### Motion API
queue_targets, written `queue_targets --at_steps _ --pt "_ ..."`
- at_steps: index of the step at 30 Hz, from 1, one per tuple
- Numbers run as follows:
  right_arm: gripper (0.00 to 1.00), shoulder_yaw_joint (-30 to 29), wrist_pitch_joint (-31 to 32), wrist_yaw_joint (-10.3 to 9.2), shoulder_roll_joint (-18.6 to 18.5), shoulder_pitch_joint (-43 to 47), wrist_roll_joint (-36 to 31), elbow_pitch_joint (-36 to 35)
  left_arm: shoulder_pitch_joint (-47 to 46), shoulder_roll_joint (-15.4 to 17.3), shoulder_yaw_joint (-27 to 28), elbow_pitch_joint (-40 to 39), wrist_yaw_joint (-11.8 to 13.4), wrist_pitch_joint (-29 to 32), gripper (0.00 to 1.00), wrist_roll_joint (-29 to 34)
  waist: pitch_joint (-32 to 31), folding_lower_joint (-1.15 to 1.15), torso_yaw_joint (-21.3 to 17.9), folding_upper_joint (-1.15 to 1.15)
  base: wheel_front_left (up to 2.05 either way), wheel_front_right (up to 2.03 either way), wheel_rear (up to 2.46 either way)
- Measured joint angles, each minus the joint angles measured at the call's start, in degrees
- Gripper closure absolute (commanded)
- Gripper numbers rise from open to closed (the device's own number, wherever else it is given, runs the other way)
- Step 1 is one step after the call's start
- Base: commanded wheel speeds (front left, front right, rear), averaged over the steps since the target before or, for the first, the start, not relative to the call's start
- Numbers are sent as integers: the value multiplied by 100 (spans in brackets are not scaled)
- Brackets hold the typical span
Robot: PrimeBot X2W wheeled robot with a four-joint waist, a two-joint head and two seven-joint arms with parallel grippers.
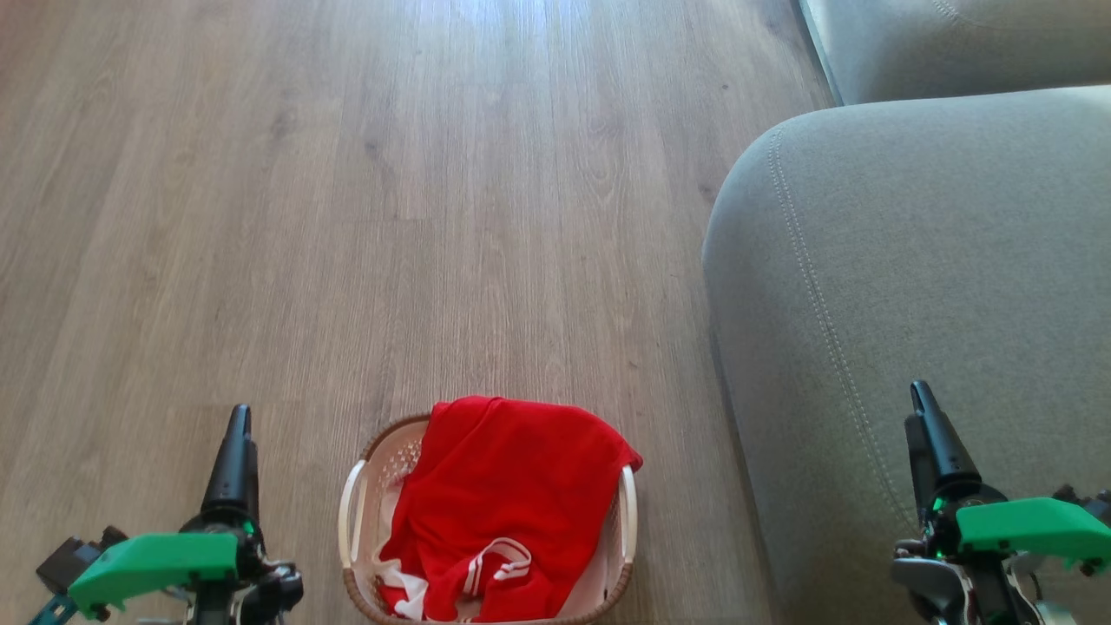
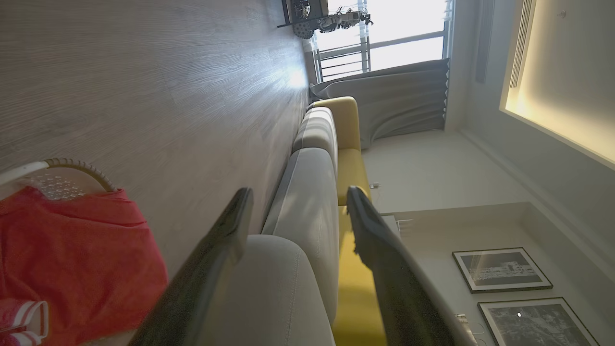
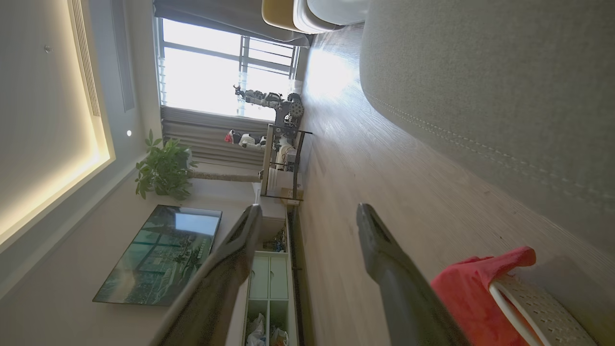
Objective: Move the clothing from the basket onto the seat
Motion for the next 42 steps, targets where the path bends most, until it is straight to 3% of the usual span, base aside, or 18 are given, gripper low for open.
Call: queue_targets --at_steps 10,20,42 --pt "0 188 -179 0 -10 -1 -901 -244 0 13 -116 -147 0 -140 0 1062 0 0 6 0 0 0 0" --pt "0 410 -344 0 -115 -1 -2132 -439 0 81 -221 -337 8 -303 0 2566 -5 0 10 0 0 0 0" --pt "0 480 -703 0 -130 6 -3850 -646 1 90 -390 -493 57 -668 0 4285 -23 0 15 0 0 0 0"
